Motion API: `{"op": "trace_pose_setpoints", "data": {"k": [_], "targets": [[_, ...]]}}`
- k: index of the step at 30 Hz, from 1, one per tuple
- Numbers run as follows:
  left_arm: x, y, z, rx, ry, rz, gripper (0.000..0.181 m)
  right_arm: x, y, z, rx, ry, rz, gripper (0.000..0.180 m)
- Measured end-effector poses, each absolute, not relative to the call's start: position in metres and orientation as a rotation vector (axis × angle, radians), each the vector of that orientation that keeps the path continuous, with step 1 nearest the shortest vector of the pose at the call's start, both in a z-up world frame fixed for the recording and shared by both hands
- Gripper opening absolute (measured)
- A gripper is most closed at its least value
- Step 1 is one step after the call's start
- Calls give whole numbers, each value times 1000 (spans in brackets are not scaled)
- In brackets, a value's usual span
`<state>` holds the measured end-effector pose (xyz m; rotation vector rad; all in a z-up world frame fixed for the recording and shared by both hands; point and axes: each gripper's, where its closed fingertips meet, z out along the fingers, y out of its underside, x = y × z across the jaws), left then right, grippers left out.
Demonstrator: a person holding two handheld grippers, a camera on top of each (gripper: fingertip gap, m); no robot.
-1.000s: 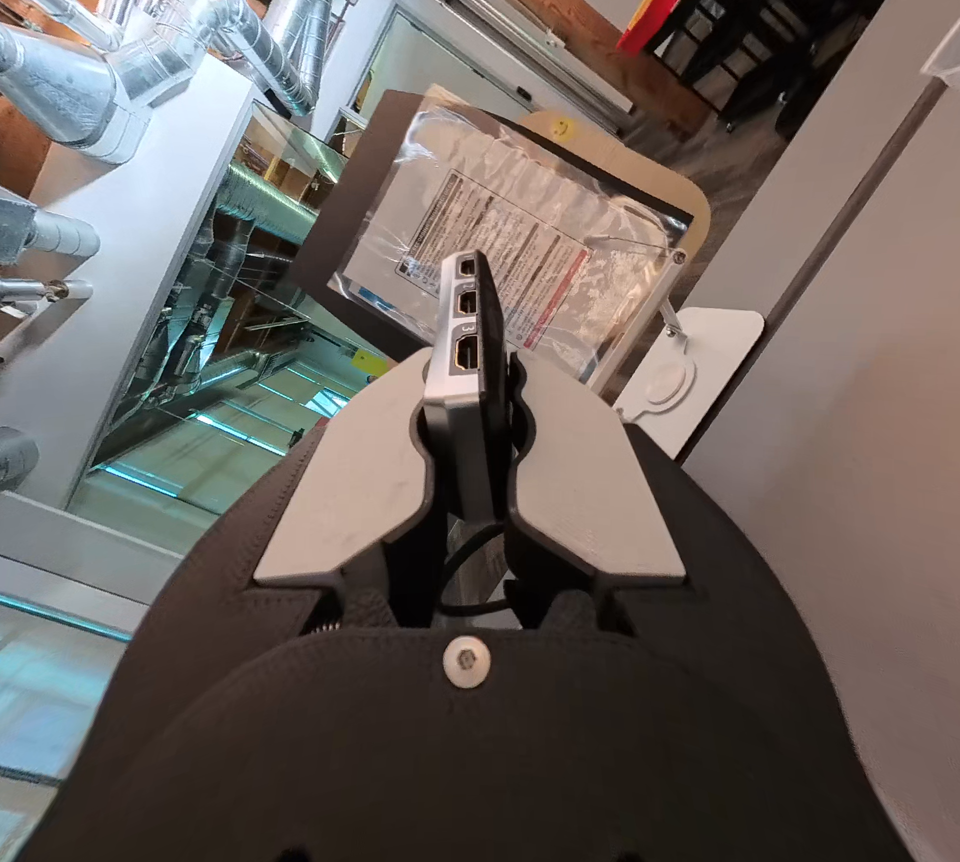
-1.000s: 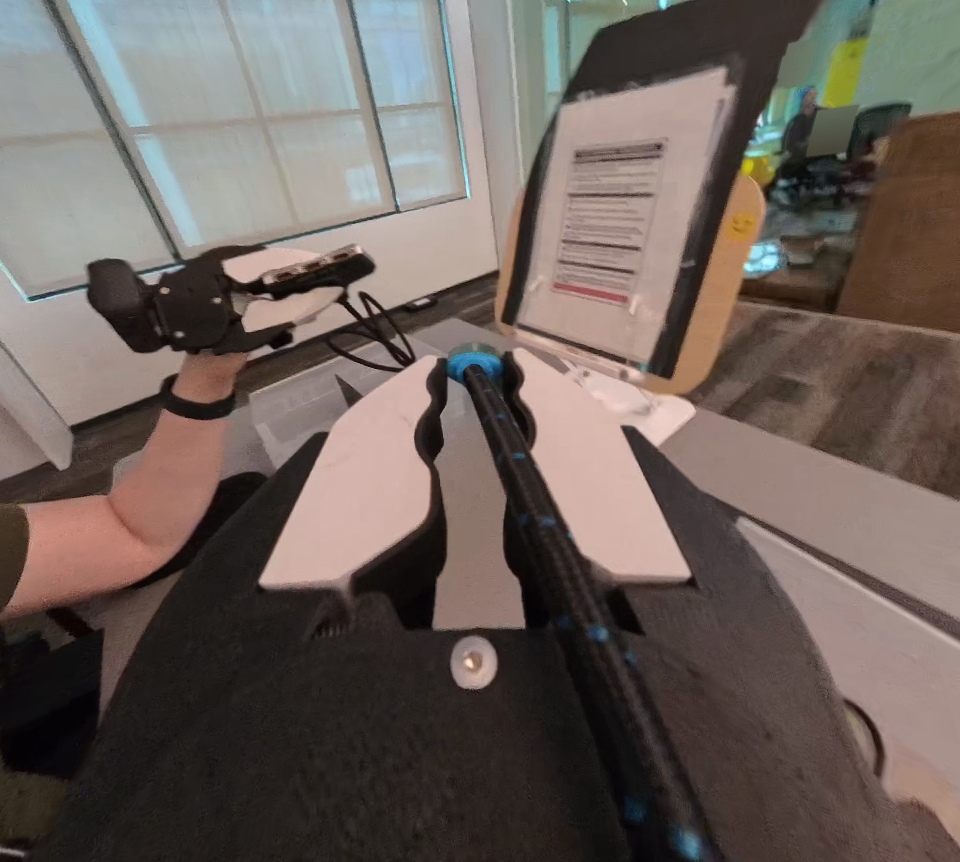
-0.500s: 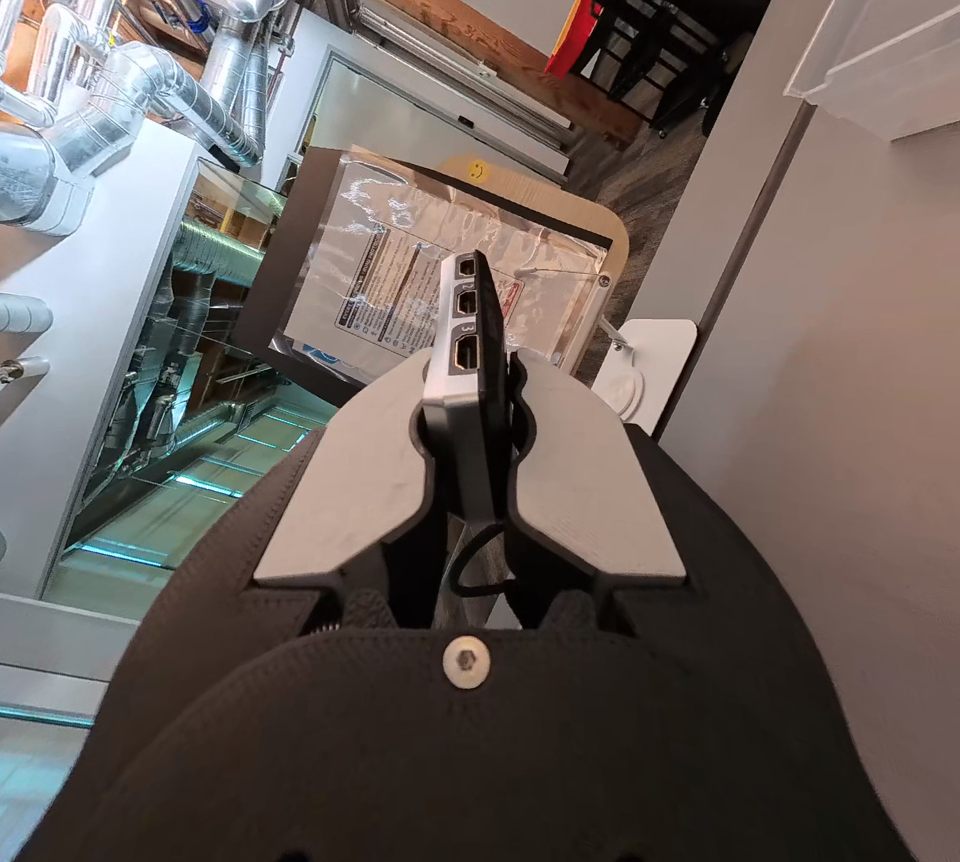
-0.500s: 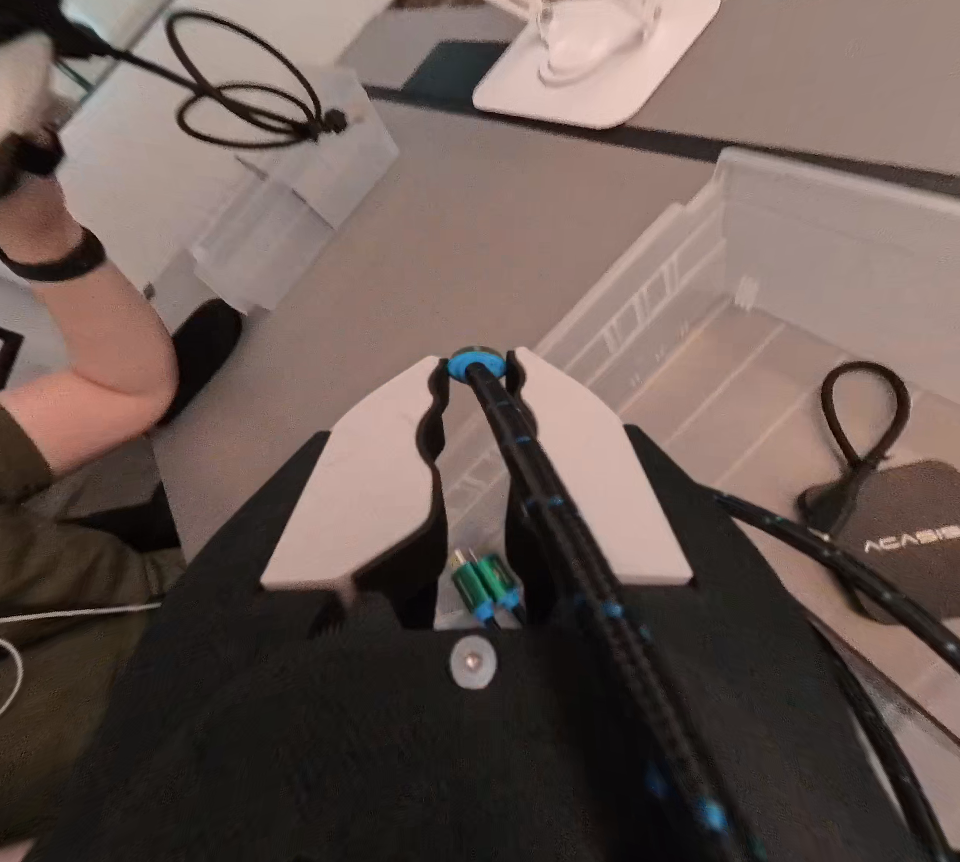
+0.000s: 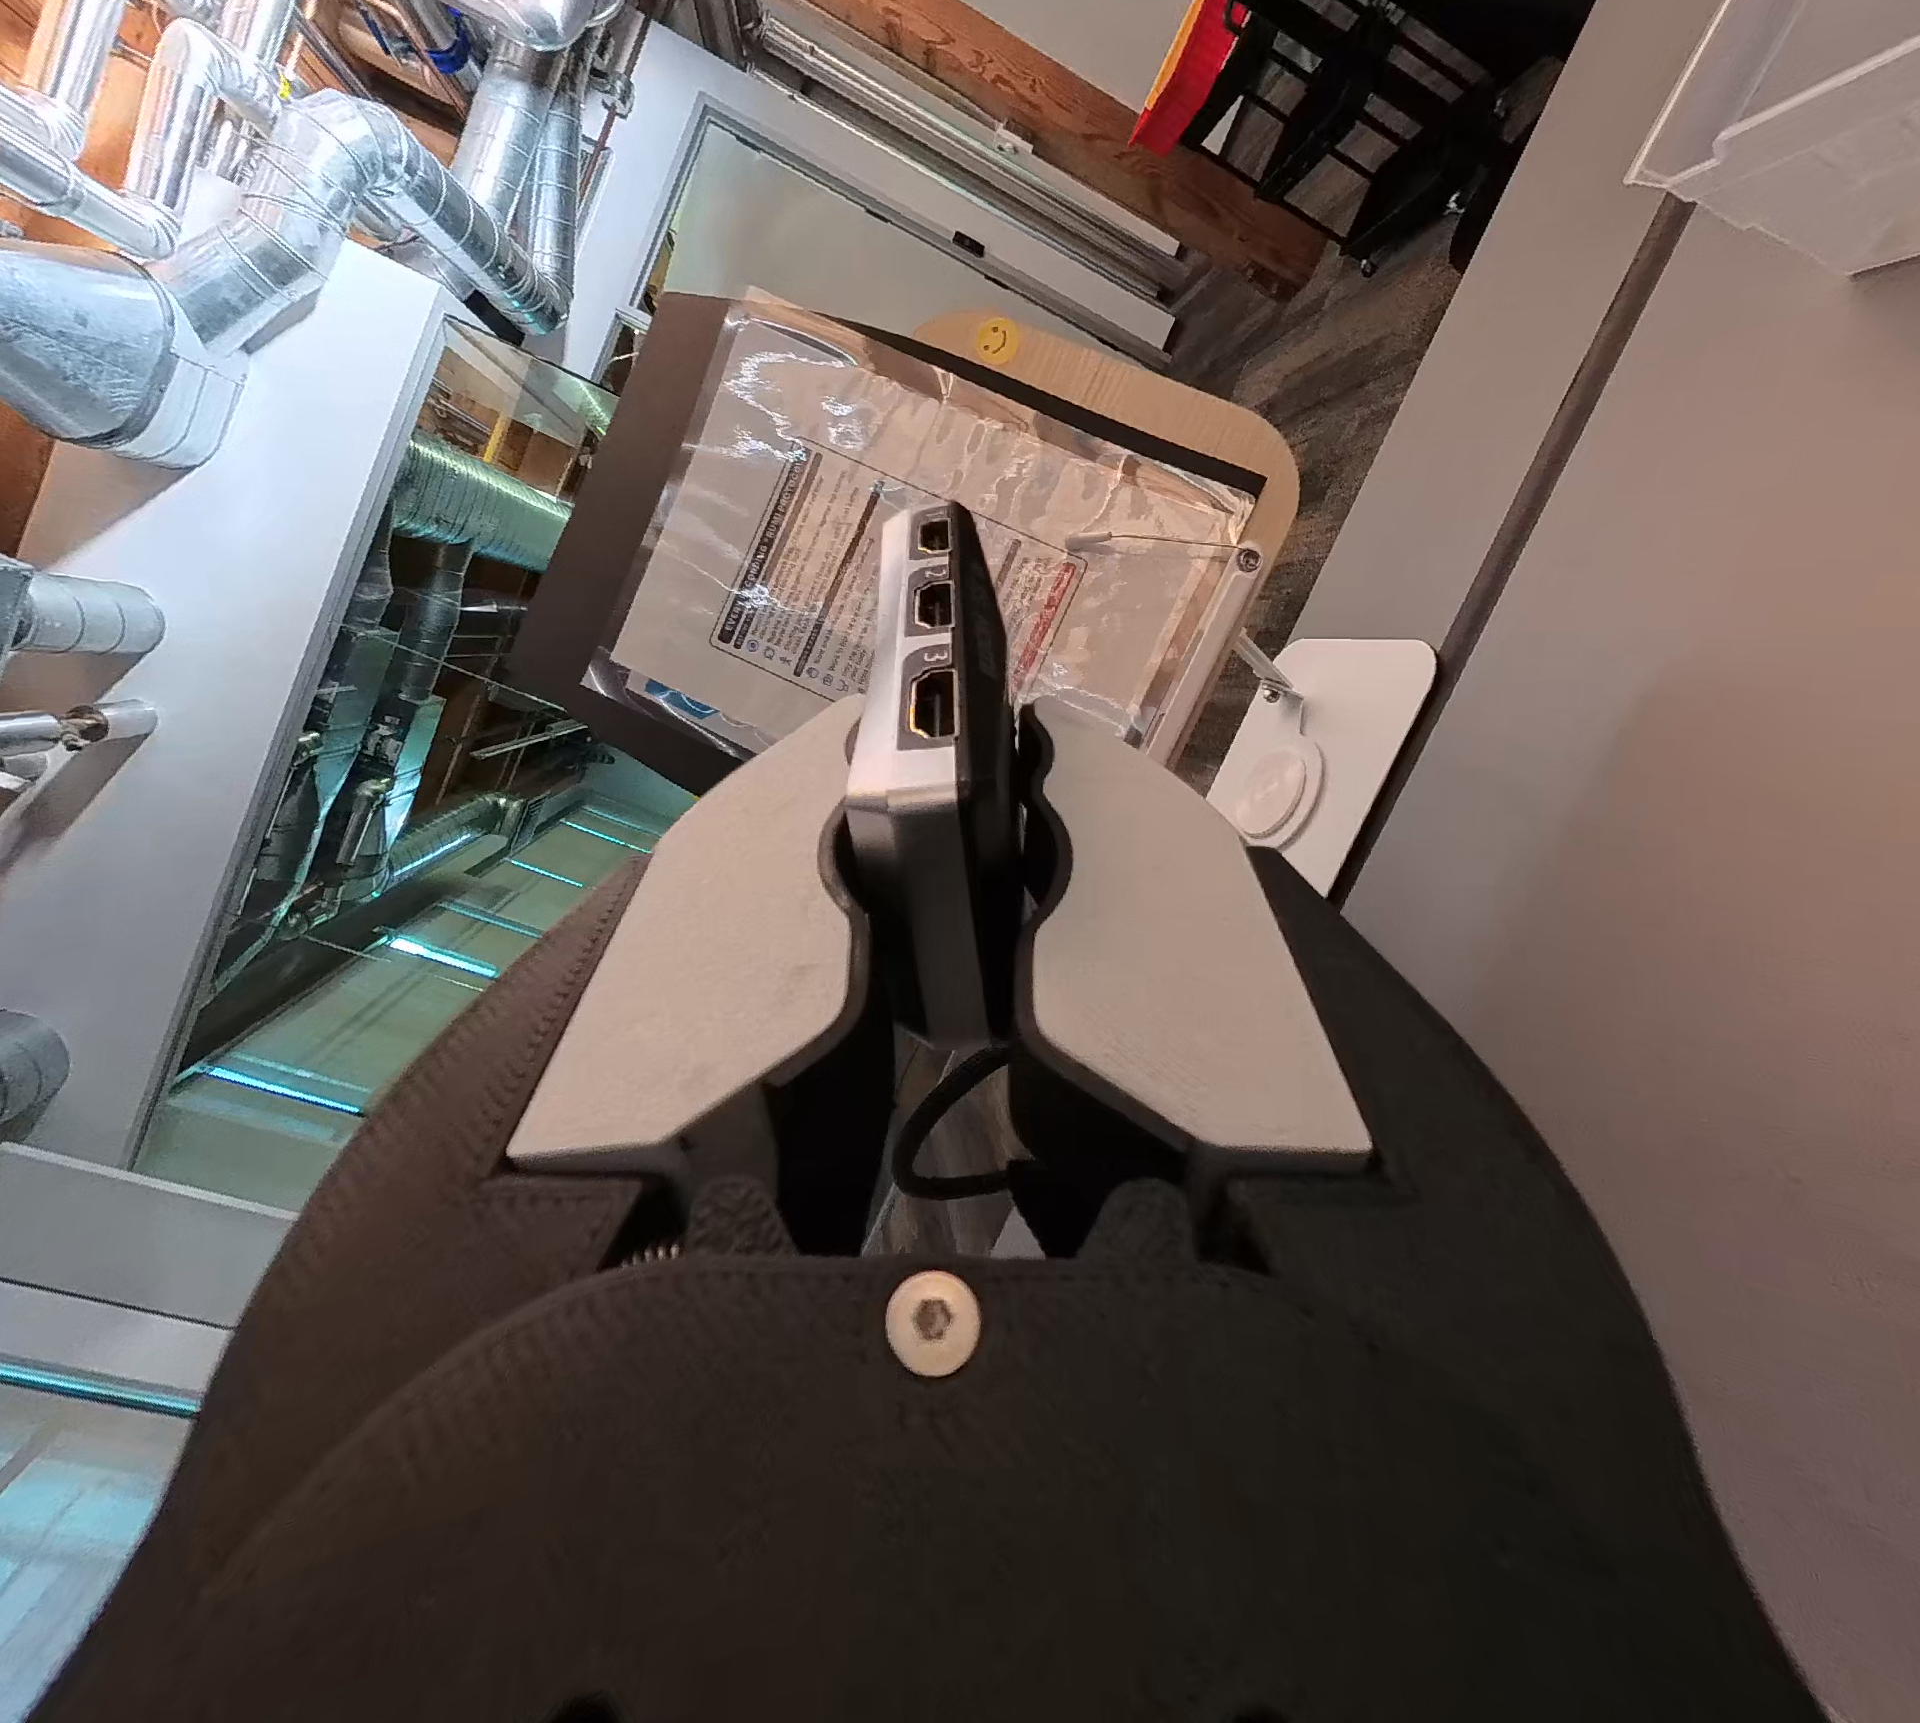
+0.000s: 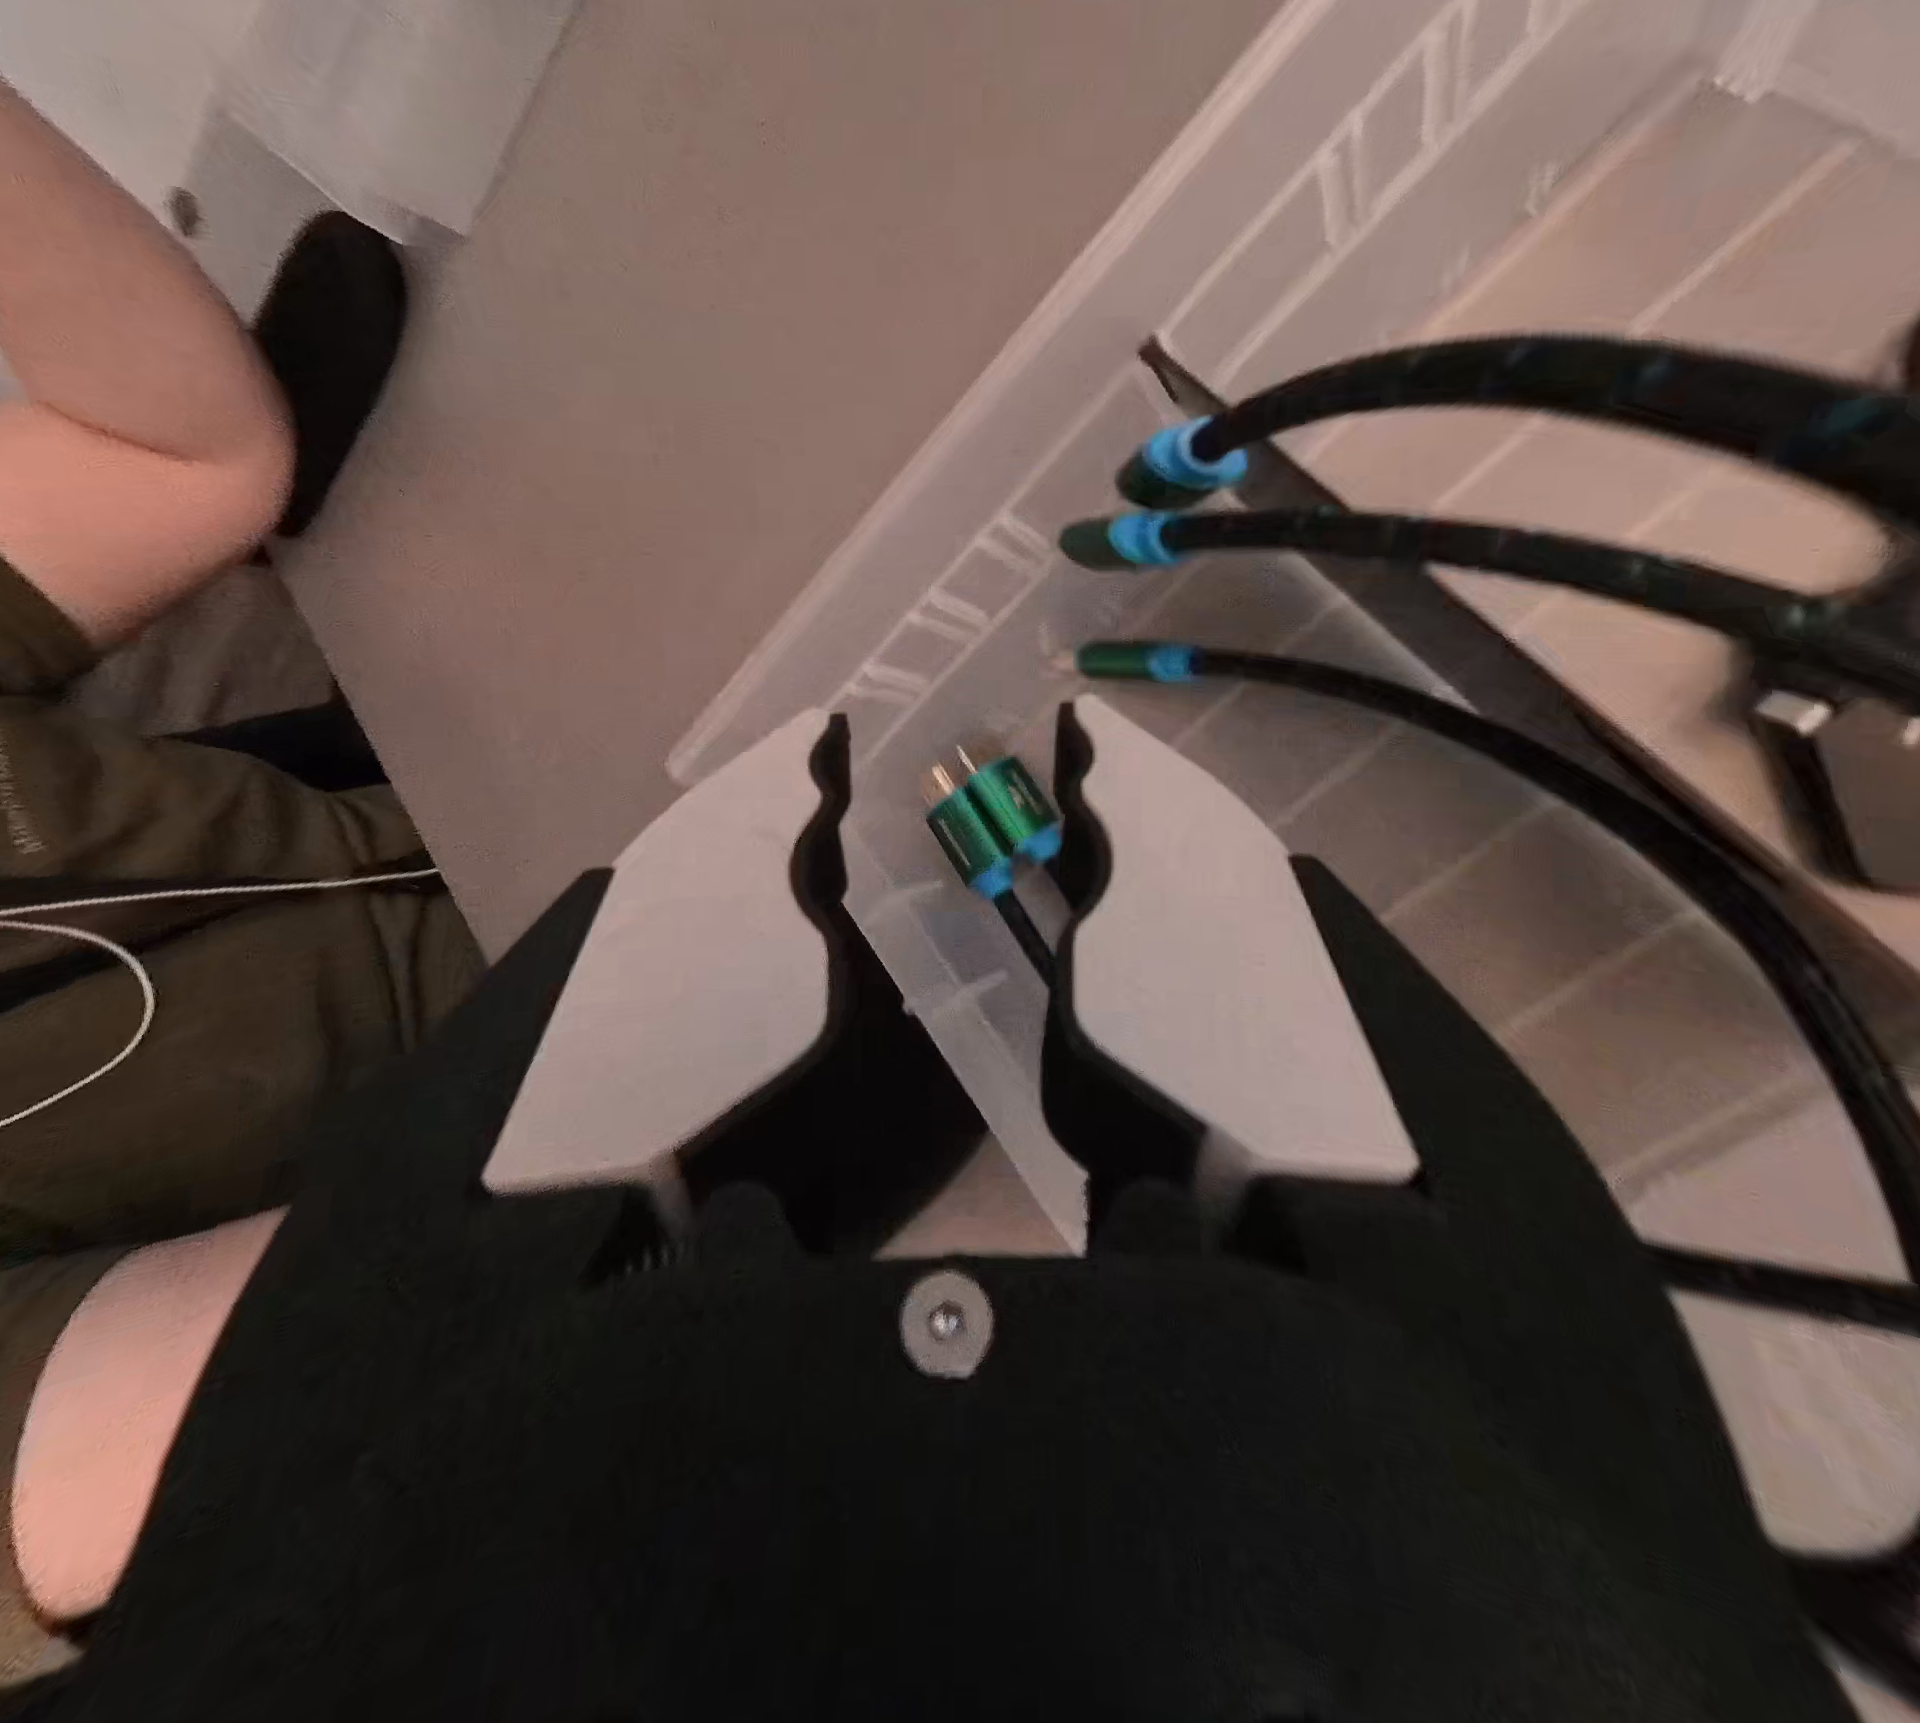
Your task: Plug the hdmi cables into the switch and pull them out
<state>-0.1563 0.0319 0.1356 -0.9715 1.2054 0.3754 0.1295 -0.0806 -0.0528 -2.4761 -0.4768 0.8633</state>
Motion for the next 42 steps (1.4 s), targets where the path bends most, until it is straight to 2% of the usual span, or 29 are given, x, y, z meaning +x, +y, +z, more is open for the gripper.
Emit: {"op": "trace_pose_setpoints", "data": {"k": [5, 12, 15, 16, 17, 18, 19, 25, 29, 33, 36, 39, 42], "targets": [[-155, 29, 137, -962, 1207, 379, 22, 146, -96, -39, -2513, -536, 581, 34], [-155, 28, 136, -958, 1211, 381, 22, 240, -41, 56, -1954, -282, -214, 42], [-154, 28, 134, -960, 1220, 385, 22, 266, -41, 32, -2067, -238, -340, 46], [-153, 28, 133, -961, 1224, 385, 22, 274, -43, 18, -2133, -250, -388, 40], [-153, 28, 132, -960, 1226, 386, 22, 281, -44, 9, -2181, -248, -448, 20], [-152, 28, 131, -960, 1230, 386, 22, 282, -46, -1, -2231, -273, -449, 9], [-151, 29, 130, -958, 1234, 386, 22, 281, -46, -7, -2258, -286, -445, 8], [-146, 25, 128, -933, 1243, 383, 22, 282, -56, -26, -2381, -270, -423, 9], [-141, 21, 124, -914, 1278, 351, 22, 287, -61, -5, -2362, -242, -561, 35], [-131, 9, 112, -881, 1380, 276, 22, 227, -46, 72, -2062, -374, -581, 43], [-118, -10, 101, -824, 1478, 207, 22, 104, -37, 131, -1621, -763, -445, 35], [-107, -28, 90, -758, 1564, 149, 22, -30, -64, 140, -1203, -1178, -296, 34], [-99, -43, 82, -703, 1621, 110, 22, -84, -75, 119, -1112, -1368, -324, 37]]}}
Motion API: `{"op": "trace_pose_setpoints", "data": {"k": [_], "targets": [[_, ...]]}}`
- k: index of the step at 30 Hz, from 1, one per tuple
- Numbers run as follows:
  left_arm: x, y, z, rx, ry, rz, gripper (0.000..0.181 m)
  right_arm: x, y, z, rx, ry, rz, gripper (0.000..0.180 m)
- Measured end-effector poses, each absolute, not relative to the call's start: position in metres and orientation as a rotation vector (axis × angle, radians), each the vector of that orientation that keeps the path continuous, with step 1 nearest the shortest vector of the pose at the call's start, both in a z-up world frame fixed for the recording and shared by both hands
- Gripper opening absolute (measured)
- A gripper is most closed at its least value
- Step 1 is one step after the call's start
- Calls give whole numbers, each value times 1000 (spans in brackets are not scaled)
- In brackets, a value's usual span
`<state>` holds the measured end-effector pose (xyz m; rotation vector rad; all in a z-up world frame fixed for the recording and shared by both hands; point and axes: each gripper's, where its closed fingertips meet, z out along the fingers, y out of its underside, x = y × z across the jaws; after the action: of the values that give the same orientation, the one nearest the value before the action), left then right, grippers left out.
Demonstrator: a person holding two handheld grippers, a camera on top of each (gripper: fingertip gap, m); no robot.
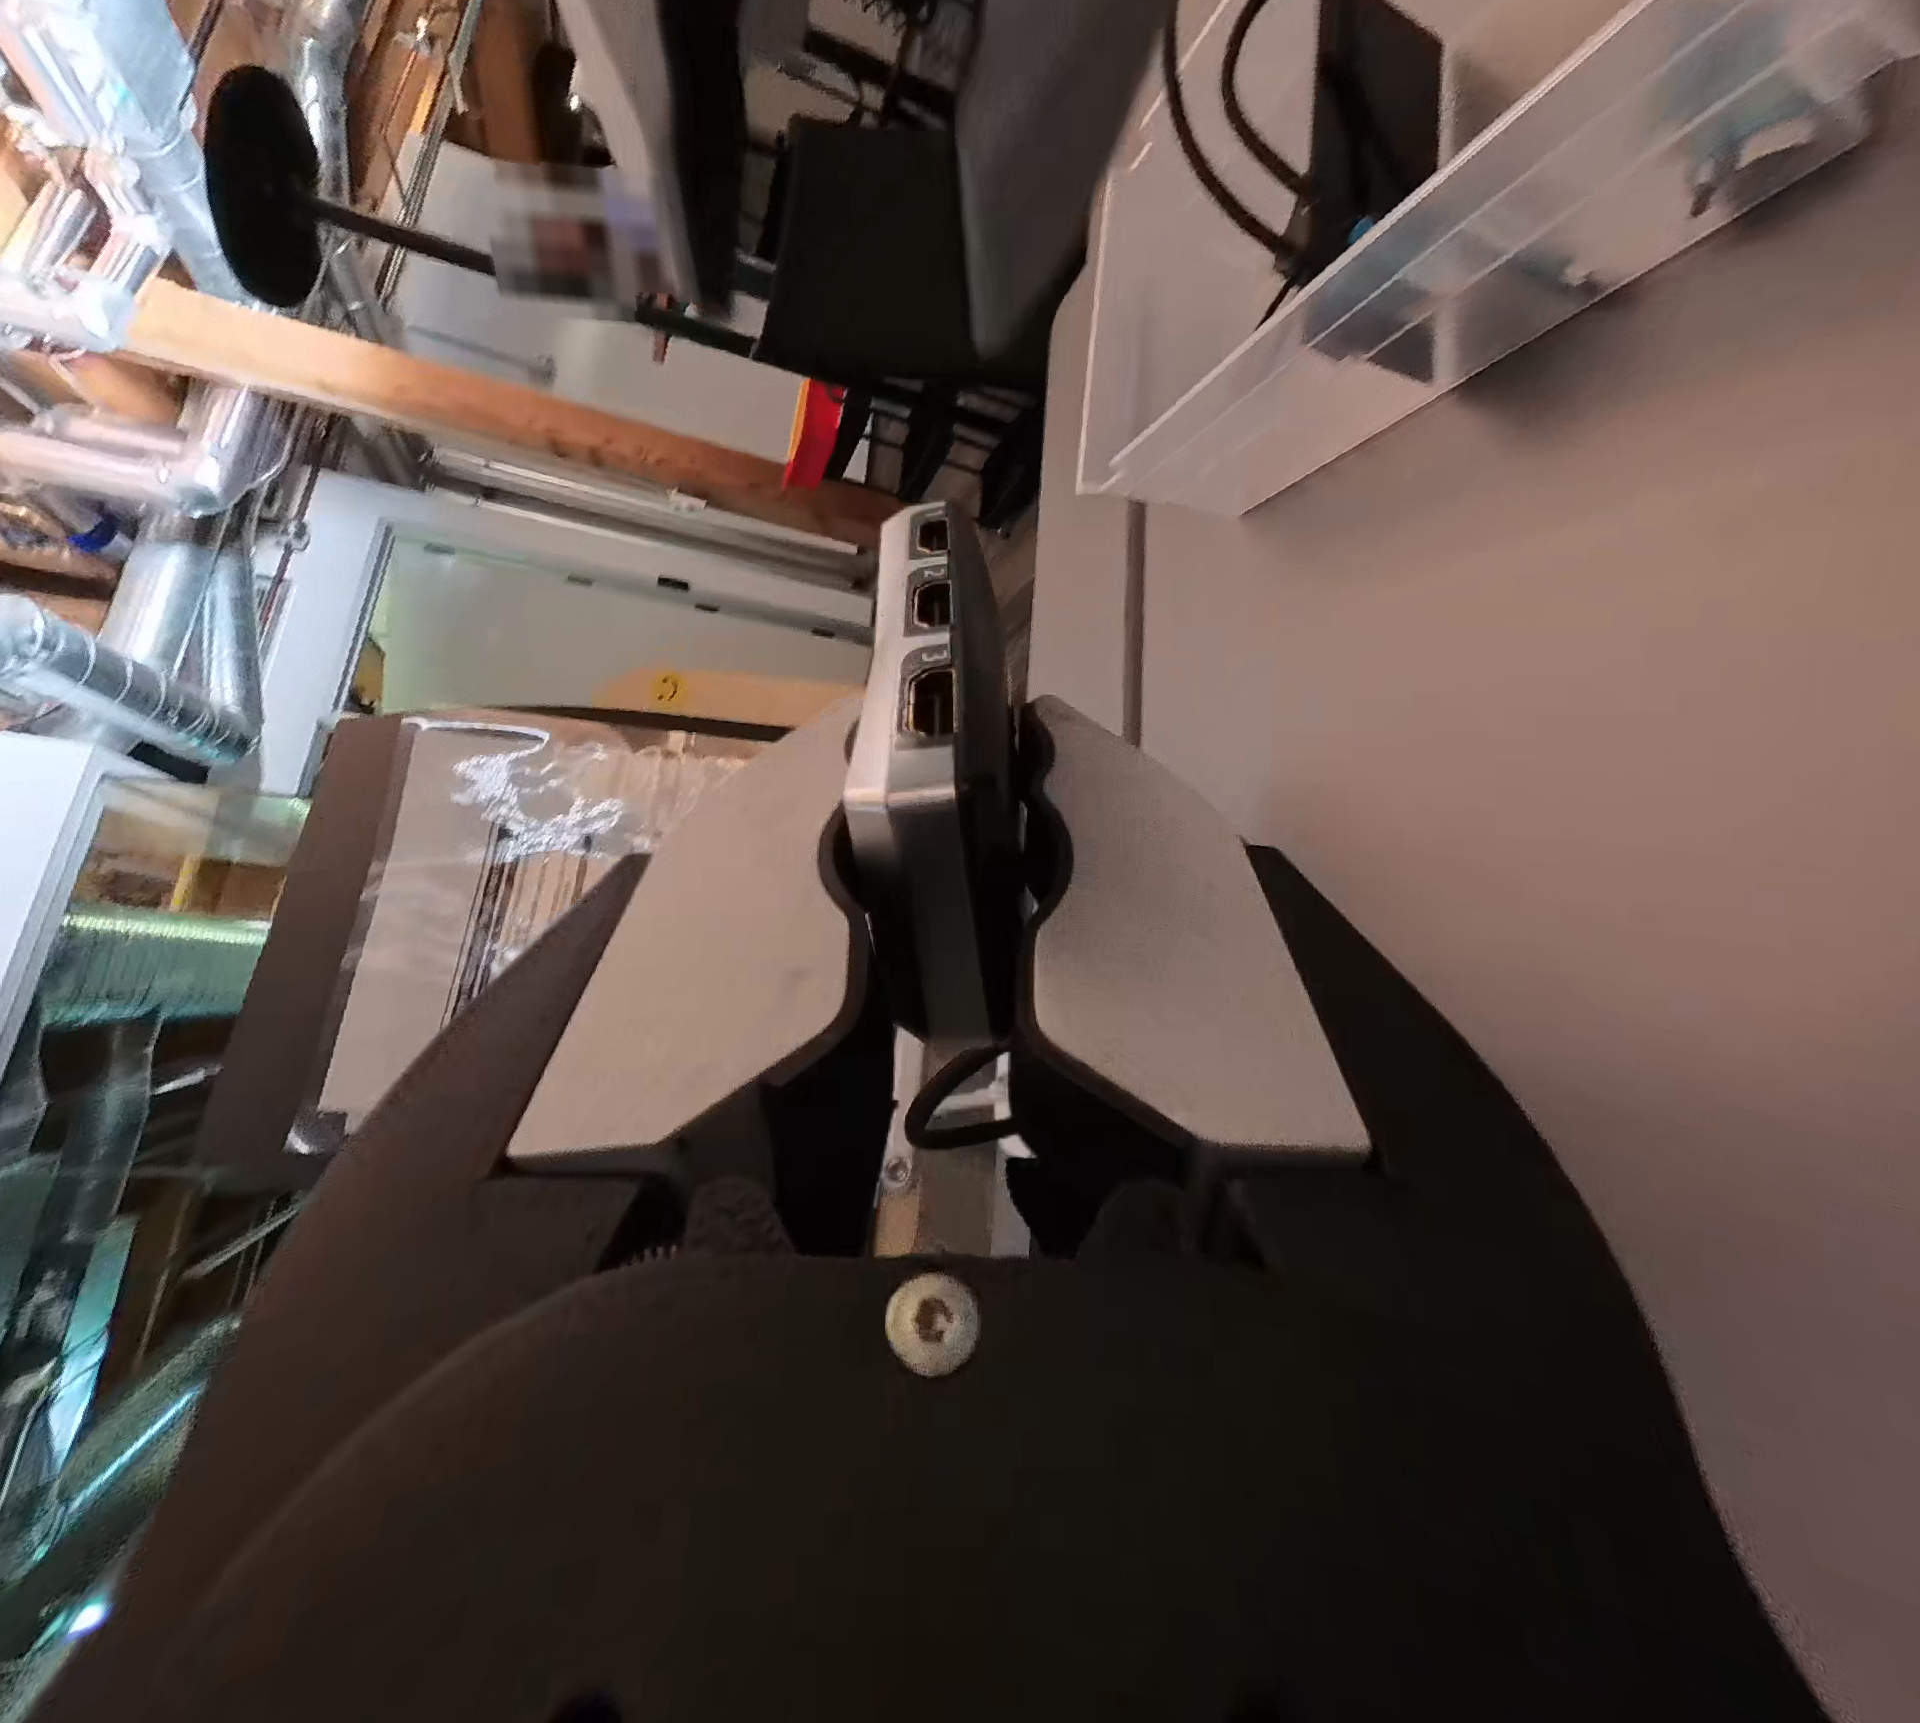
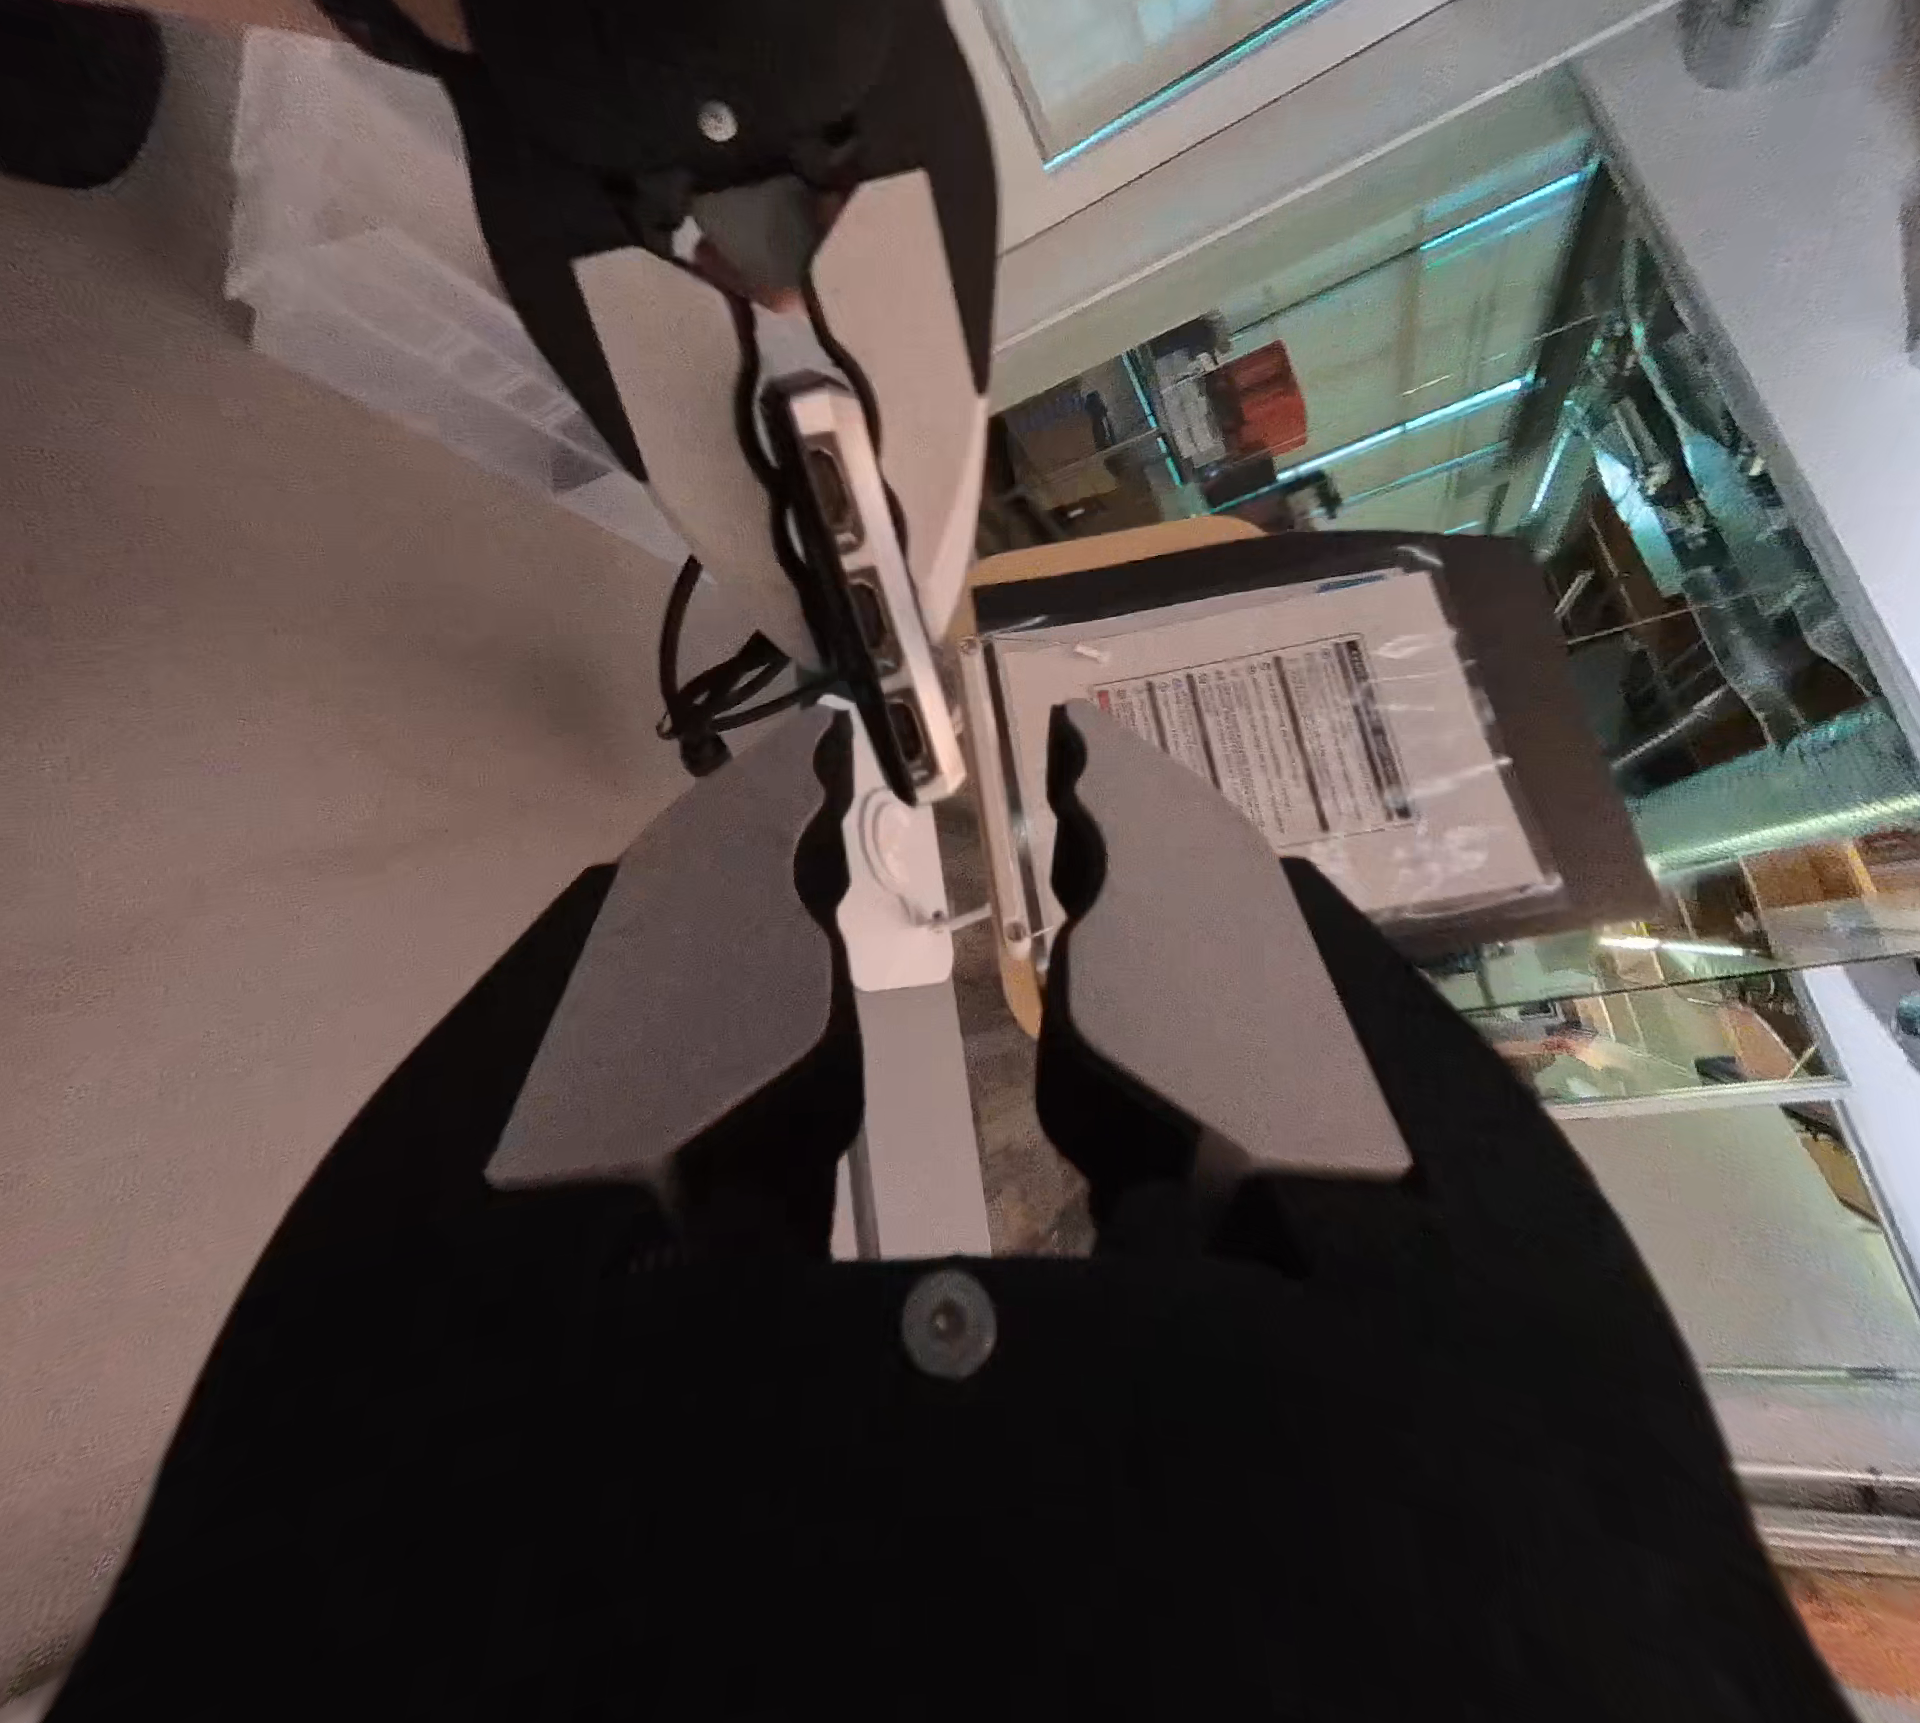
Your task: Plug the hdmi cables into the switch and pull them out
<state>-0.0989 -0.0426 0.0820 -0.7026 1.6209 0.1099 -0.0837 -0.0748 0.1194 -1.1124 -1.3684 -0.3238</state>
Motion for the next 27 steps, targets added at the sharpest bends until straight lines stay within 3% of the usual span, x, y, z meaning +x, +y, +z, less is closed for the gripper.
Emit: {"op": "trace_pose_setpoints", "data": {"k": [9, 13, 21, 23, 27], "targets": [[-91, -73, 67, -560, 1729, 4, 22, -96, -47, 62, -1295, -1550, -477, 27], [-93, -66, 80, -589, 1645, -20, 32, -90, -45, 68, -1364, -1499, -388, 22], [-90, -65, 82, -643, 1627, -93, 24, -91, -41, 75, -1335, -1447, -430, 28], [-91, -57, 102, -656, 1479, -91, 37, -84, -39, 83, -1433, -1372, -333, 25], [-117, -44, 142, -743, 1265, -179, 29, -24, -41, 130, -1472, -1082, -241, 23]]}}
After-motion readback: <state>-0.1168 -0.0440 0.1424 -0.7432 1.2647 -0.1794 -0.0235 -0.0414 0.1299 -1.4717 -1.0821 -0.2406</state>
